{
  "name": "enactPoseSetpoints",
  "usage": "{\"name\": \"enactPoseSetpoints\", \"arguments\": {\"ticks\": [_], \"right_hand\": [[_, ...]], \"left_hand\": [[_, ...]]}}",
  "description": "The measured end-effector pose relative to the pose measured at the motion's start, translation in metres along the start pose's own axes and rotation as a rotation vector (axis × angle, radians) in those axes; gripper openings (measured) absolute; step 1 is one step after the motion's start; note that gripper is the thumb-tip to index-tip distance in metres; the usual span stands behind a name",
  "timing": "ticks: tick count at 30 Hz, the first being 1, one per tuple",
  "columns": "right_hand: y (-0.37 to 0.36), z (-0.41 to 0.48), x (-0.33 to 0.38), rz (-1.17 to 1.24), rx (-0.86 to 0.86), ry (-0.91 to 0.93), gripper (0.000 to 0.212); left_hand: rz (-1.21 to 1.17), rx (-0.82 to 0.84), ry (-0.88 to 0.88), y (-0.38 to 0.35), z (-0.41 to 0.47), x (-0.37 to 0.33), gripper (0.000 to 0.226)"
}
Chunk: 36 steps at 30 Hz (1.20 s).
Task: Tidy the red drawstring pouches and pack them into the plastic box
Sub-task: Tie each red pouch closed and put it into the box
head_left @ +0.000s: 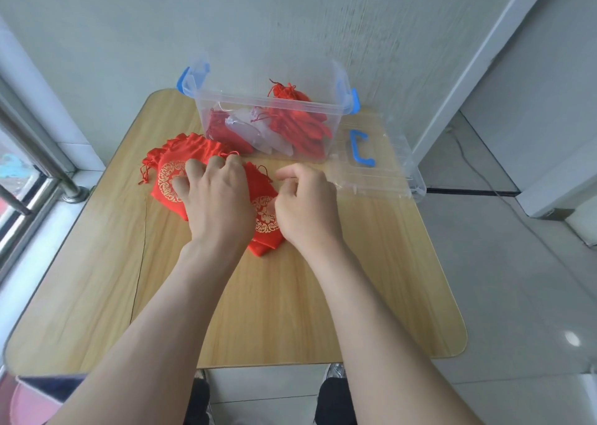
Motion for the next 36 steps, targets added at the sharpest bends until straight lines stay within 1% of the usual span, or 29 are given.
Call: {"name": "enactPoseSetpoints", "arguments": {"ticks": [2, 4, 6, 9, 12, 15, 18, 20, 22, 24, 26, 28, 30, 32, 34, 36], "right_hand": [[-0.001, 0.003, -0.001, -0.033, 0.032, -0.023, 0.037], [0.000, 0.007, -0.001, -0.046, 0.051, -0.039, 0.038], [0.003, 0.010, 0.000, -0.034, 0.067, -0.041, 0.038], [0.007, 0.012, 0.003, -0.011, 0.095, -0.022, 0.035], [0.009, 0.015, 0.002, 0.008, 0.092, -0.040, 0.038], [0.013, 0.016, 0.001, 0.025, 0.064, -0.040, 0.040], [0.015, 0.017, -0.001, 0.024, 0.010, -0.032, 0.033], [0.017, 0.018, -0.004, 0.030, -0.021, -0.034, 0.027], [0.021, 0.018, -0.006, 0.026, -0.047, -0.043, 0.017], [0.027, 0.019, -0.009, 0.042, -0.062, -0.077, 0.008], [0.029, 0.019, -0.012, 0.088, -0.064, -0.112, 0.004], [0.030, 0.020, -0.014, 0.121, -0.088, -0.122, 0.002], [0.031, 0.021, -0.016, 0.125, -0.104, -0.121, 0.002], [0.031, 0.024, -0.019, 0.135, -0.095, -0.118, 0.004], [0.030, 0.026, -0.022, 0.159, -0.089, -0.109, 0.009], [0.029, 0.028, -0.024, 0.150, -0.096, -0.095, 0.012]], "left_hand": [[-0.095, -0.038, -0.026, 0.000, 0.003, -0.001, 0.046], [-0.168, -0.034, -0.063, -0.004, 0.007, -0.001, 0.041], [-0.239, -0.004, -0.143, -0.009, 0.010, -0.003, 0.037], [-0.393, 0.058, -0.279, -0.010, 0.007, -0.008, 0.040], [-0.441, 0.118, -0.309, -0.011, 0.007, -0.012, 0.046], [-0.478, 0.087, -0.292, -0.010, 0.008, -0.013, 0.045], [-0.520, 0.024, -0.219, -0.003, 0.007, -0.014, 0.048], [-0.510, 0.004, -0.156, 0.000, 0.007, -0.015, 0.040], [-0.497, 0.000, -0.126, 0.001, 0.006, -0.014, 0.026], [-0.492, -0.001, -0.096, 0.003, 0.006, -0.012, 0.017], [-0.479, -0.015, -0.066, 0.004, 0.005, -0.009, 0.014], [-0.498, -0.012, -0.072, 0.004, 0.006, -0.007, 0.011], [-0.506, 0.024, -0.080, 0.000, 0.008, -0.005, 0.012], [-0.457, 0.054, -0.082, -0.004, 0.009, -0.006, 0.011], [-0.420, 0.049, -0.070, -0.006, 0.009, -0.007, 0.020], [-0.434, 0.031, -0.042, -0.003, 0.009, -0.009, 0.026]]}}
Point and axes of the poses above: each hand's wrist, its own z-axis towards the middle knuckle, its own y-axis out of the back of the hand, x = y × z, the point moved 1 cm from there along z, towards the middle knuckle, and after that the axes turned 3 degrees about x, right-handed, at the moved point
